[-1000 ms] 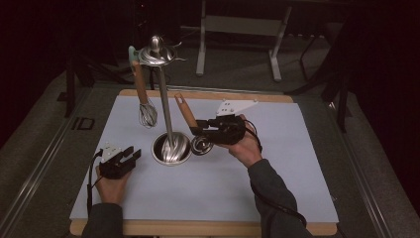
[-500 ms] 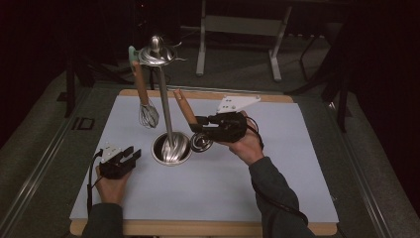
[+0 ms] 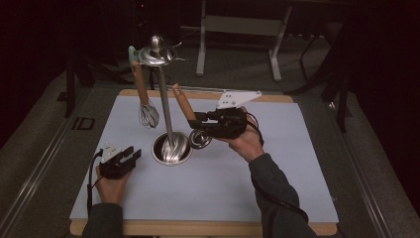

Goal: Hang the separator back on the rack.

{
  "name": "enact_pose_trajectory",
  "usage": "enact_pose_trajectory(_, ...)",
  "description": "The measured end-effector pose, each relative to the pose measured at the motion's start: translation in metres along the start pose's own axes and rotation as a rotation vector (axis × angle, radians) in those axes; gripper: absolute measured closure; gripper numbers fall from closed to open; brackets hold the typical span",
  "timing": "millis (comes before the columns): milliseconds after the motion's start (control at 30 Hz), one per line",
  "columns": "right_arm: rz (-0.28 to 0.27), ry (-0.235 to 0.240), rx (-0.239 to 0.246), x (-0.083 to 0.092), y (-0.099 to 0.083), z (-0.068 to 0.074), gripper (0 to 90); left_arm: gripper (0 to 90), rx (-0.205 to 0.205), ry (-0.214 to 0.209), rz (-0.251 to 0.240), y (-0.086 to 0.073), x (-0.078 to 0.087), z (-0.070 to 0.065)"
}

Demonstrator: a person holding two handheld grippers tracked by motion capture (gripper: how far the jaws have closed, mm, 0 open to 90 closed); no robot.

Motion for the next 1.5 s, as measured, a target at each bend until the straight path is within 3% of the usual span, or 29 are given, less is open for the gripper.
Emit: enact_pose_trajectory(1500, -0.04, 0.004, 0.051, 0.002, 0.035, 0.006, 70.8, 62.5, 0.0, 0.001, -0.001, 0.0, 0.0, 0.0)
Point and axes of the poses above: each handheld gripper's, and its own axes: x roughly backward along the jaws, y roughly out of its top, z roughly to its left, the point moved 9 cm from there along -x, roughly forward along the jaws, and after that the axes turned 10 degrees about y, right-handed, at the moved point
